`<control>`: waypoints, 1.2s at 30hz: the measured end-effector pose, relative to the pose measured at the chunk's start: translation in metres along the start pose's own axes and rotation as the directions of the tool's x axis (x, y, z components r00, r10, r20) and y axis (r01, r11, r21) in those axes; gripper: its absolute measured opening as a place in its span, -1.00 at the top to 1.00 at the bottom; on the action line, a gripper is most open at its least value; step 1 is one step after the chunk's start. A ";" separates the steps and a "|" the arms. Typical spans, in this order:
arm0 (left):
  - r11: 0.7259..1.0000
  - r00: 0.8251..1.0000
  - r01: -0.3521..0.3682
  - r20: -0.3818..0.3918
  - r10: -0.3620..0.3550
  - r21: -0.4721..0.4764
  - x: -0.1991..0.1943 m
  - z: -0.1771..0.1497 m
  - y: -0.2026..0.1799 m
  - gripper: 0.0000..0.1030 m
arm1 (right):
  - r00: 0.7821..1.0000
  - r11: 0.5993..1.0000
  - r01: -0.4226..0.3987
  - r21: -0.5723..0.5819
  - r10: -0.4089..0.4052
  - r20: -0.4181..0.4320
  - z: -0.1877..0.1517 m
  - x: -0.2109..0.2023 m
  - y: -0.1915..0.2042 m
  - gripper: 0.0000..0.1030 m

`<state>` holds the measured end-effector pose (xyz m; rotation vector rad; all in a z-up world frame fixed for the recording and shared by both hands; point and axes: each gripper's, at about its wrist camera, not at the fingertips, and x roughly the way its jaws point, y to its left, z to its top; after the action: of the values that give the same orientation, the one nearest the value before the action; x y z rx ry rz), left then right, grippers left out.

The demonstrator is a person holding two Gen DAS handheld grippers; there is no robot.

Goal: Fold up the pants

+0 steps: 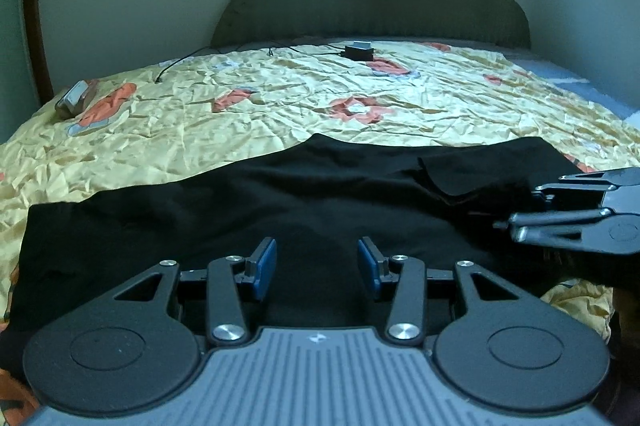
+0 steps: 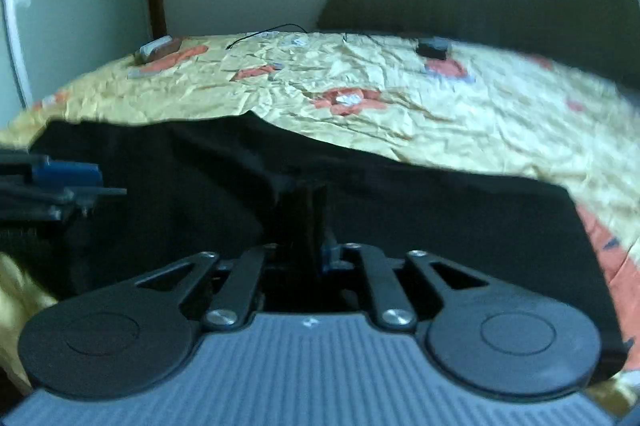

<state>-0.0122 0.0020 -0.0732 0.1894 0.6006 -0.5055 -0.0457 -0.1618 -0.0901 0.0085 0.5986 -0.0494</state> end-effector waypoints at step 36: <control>0.886 0.960 -0.262 -0.009 0.280 -0.383 -0.087 -0.049 0.169 0.03 | 0.998 0.998 -0.057 -0.020 0.058 0.025 0.015 -0.018 0.039 -0.17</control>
<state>-0.0123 0.1979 -0.0580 -0.1092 0.6043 -0.1140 -0.0505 -0.1228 -0.0681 0.0066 0.5727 0.0118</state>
